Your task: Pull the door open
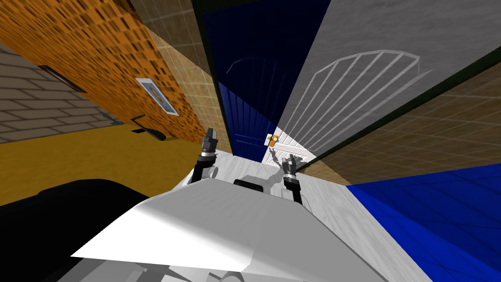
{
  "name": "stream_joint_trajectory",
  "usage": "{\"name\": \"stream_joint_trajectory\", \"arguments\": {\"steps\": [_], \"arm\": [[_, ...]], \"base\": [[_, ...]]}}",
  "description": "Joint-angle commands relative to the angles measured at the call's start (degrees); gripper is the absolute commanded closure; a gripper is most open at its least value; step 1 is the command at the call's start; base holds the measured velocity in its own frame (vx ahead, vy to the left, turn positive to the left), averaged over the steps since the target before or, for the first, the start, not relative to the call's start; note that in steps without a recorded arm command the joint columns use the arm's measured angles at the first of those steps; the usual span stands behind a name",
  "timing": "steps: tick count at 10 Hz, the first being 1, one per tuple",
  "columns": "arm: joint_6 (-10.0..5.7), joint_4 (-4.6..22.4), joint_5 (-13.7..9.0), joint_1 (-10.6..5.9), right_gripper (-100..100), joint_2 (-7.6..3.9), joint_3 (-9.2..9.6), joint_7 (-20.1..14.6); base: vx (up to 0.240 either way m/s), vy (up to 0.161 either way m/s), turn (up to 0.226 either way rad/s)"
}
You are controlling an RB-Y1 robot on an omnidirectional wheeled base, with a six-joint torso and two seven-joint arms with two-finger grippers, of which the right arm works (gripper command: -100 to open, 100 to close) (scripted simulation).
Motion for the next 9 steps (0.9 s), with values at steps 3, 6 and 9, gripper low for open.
{"name": "stream_joint_trajectory", "arguments": {"steps": [3,6,9], "arm": [[2.39,4.7,2.4,-1.41,-100,-0.28,-1.10,-1.7],[4.03,8.1,4.1,-2.34,-100,-0.34,-1.90,-3.0],[5.41,11.0,5.6,-3.19,-100,-0.28,-2.55,-4.0]], "base": [[0.197,0.002,0.007],[0.170,0.002,0.010],[0.190,0.005,0.012]]}}
